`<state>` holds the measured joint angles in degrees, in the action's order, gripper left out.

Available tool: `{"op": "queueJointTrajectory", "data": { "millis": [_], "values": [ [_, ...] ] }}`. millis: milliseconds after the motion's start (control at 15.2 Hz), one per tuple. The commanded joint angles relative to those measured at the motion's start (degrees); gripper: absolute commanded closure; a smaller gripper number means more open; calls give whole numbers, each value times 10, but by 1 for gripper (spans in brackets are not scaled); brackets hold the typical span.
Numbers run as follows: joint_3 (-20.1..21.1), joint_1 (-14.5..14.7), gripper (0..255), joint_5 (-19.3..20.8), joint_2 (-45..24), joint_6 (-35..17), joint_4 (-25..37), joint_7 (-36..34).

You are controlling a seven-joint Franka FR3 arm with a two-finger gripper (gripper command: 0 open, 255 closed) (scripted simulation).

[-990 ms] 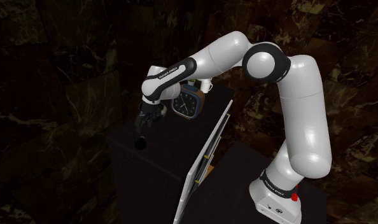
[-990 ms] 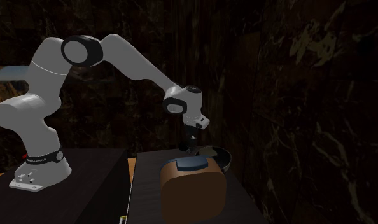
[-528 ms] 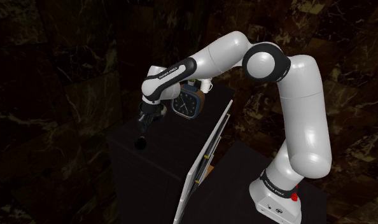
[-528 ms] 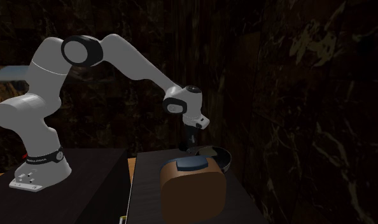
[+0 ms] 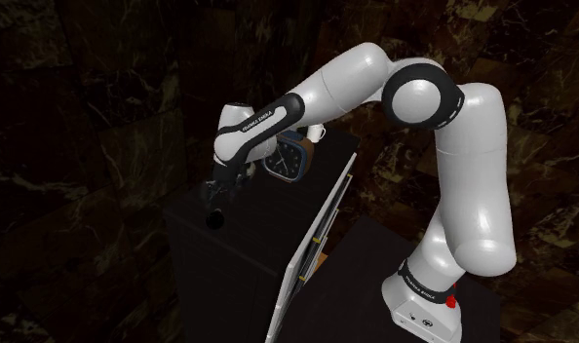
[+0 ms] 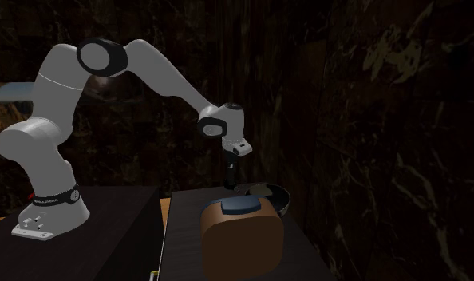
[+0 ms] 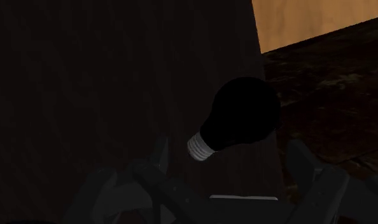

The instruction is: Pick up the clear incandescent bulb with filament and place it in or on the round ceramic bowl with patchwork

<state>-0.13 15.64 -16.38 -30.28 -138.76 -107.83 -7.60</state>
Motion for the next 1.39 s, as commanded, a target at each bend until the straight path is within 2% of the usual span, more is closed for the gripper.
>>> {"op": "queueJointTrajectory", "data": {
  "millis": [0,462,990,1056,1320],
  "values": [
    [-28,51,0,12,6,-5,-7,-140],
    [-21,51,0,2,-40,-43,0,-134],
    [-21,51,0,2,-40,-43,0,-134],
    [-21,51,255,2,-40,-43,0,-134],
    [-21,51,255,2,-40,-43,0,-134]
  ]
}}
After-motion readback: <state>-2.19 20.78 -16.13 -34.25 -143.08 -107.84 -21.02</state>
